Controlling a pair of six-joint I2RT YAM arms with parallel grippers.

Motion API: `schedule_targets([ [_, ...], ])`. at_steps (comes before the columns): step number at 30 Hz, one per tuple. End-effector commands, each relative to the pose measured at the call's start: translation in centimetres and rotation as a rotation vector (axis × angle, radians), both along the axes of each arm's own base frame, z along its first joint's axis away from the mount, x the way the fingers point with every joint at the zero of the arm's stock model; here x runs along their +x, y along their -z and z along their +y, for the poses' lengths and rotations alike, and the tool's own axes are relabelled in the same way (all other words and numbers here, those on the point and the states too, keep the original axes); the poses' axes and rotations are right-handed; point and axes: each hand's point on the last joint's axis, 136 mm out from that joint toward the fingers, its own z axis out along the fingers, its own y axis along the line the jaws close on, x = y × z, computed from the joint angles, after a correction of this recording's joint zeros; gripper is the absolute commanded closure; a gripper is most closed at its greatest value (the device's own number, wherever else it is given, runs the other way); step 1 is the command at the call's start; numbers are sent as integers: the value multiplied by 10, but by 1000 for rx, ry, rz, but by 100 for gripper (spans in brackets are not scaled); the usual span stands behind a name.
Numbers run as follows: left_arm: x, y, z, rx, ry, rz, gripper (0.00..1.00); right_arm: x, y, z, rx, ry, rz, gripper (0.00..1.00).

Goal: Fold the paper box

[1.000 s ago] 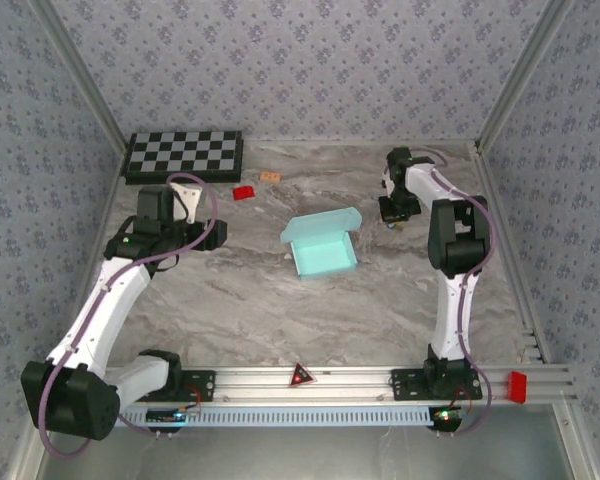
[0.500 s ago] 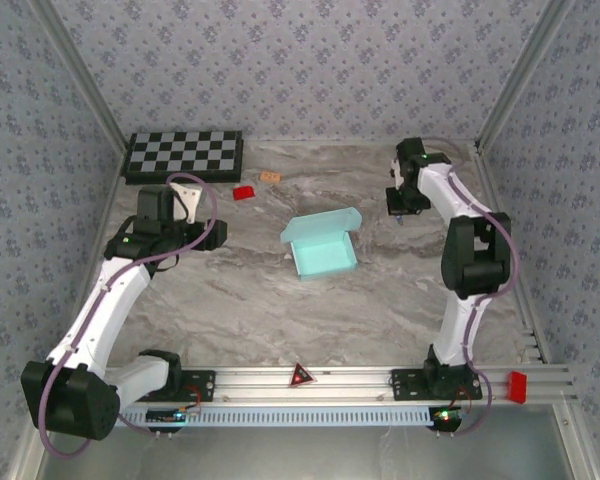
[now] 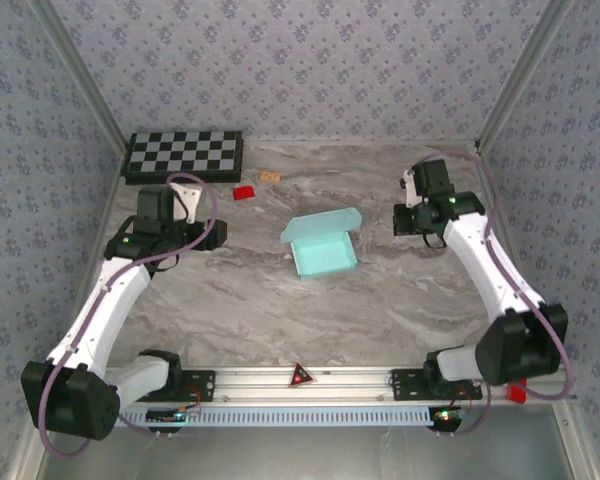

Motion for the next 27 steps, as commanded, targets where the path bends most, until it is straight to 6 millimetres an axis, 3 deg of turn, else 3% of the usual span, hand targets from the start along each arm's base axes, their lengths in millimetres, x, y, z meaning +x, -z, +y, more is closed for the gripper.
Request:
schedule_targets([
  [1, 0, -3, 1, -9, -3, -6, 18, -21, 0, 24, 64, -59, -14, 100],
  [7, 1, -2, 0, -14, -3, -2, 18, -36, 4, 62, 85, -168, -89, 100],
  [18, 1, -1, 0, -15, -2, 0, 18, -31, 33, 138, -21, -419, -277, 100],
  [27, 2, -1, 0, -15, -3, 3, 18, -20, 63, 159, -175, -473, -326, 100],
])
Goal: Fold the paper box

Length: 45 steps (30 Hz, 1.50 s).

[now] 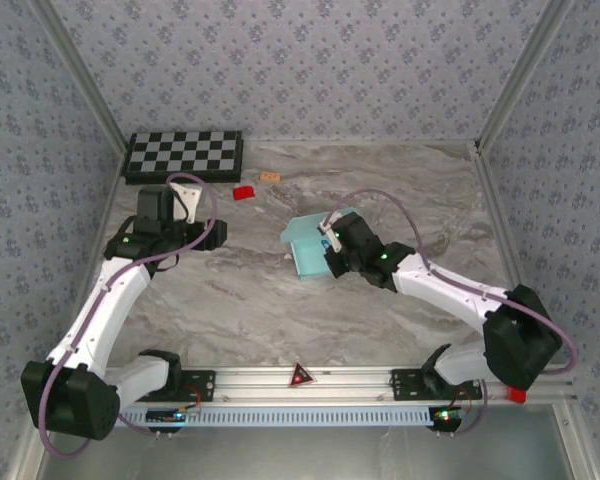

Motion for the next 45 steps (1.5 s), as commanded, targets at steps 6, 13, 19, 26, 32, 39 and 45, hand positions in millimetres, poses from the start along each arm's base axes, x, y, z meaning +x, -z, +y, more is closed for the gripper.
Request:
schedule_targets([
  [6, 1, 0, 0, -13, -1, 4, 18, 19, 19, 0, -147, 34, -111, 100],
  [13, 2, 1, -1, -15, -2, 10, 18, 19, 39, 0, -214, 37, -81, 100],
  [19, 2, 1, -1, -15, 0, 11, 18, 19, 51, 3, -238, 42, -38, 83],
  [26, 3, 1, -3, -24, 7, 14, 18, 16, 42, 7, -223, 48, -13, 65],
  [32, 5, -6, -17, -95, 6, 21, 18, 16, 4, 1, -112, 82, -30, 60],
  [39, 0, 0, -56, -88, 86, 38, 18, 16, -33, -25, -60, 149, -18, 59],
  [45, -3, 10, -95, -76, 173, 55, 18, 23, -40, -59, 57, 226, 51, 58],
])
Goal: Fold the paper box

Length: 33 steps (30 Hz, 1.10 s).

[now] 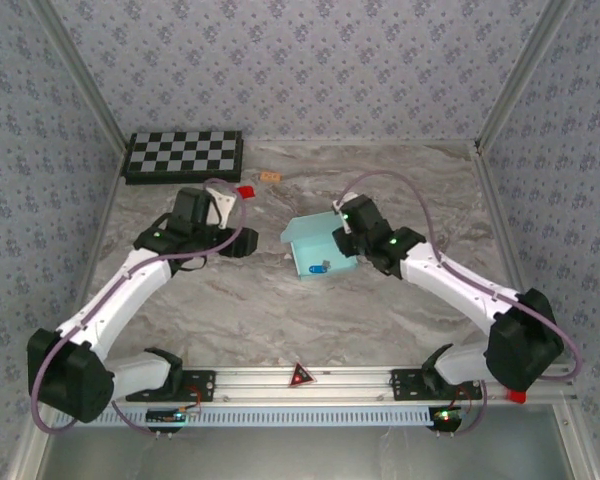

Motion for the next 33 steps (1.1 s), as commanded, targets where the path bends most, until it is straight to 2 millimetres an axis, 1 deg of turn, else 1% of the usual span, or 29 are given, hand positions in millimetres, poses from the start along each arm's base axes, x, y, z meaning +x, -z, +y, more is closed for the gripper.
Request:
schedule_targets([
  [1, 11, -14, -20, -21, 17, -38, 18, -5, -1, -18, 74, 35, 71, 58],
  [4, 11, -9, -39, -27, 71, -22, 19, -4, -4, -29, 121, 29, 79, 53],
  [7, 14, -3, -54, -25, 121, -17, 19, -1, -4, -37, 179, -2, 97, 43],
  [10, 16, -1, -67, -15, 154, -28, 19, 1, -2, -41, 203, -60, 105, 32],
  [12, 21, 1, -73, -14, 164, -37, 19, 5, -1, -43, 210, -97, 99, 27],
  [15, 25, 5, -82, -8, 182, -43, 19, 14, 2, -47, 206, -126, 108, 27],
  [18, 26, 9, -91, -2, 211, -53, 18, 19, 6, -44, 224, -171, 130, 27],
  [22, 32, 16, -97, 3, 222, -48, 19, 27, 10, -40, 235, -196, 134, 27],
  [25, 36, 19, -102, 3, 227, -38, 21, 34, 11, -37, 238, -205, 118, 27],
  [29, 39, 23, -107, -9, 231, -22, 27, 40, 14, -33, 246, -221, 127, 28],
  [33, 40, 28, -111, -18, 232, 0, 32, 45, 19, -26, 269, -236, 153, 31],
])
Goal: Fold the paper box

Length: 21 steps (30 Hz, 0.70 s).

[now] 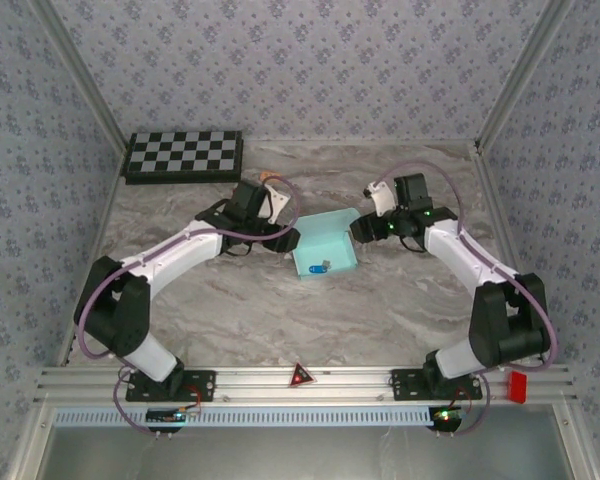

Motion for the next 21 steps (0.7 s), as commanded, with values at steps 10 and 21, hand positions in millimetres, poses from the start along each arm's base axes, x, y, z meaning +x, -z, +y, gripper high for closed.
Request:
schedule_targets([
  [10, 8, -9, -16, -42, 20, -7, 44, 16, -2, 15, 50, -58, 6, 38],
  [21, 10, -5, -15, -27, 23, 1, 56, 16, 2, 24, 56, -89, 43, 47],
])
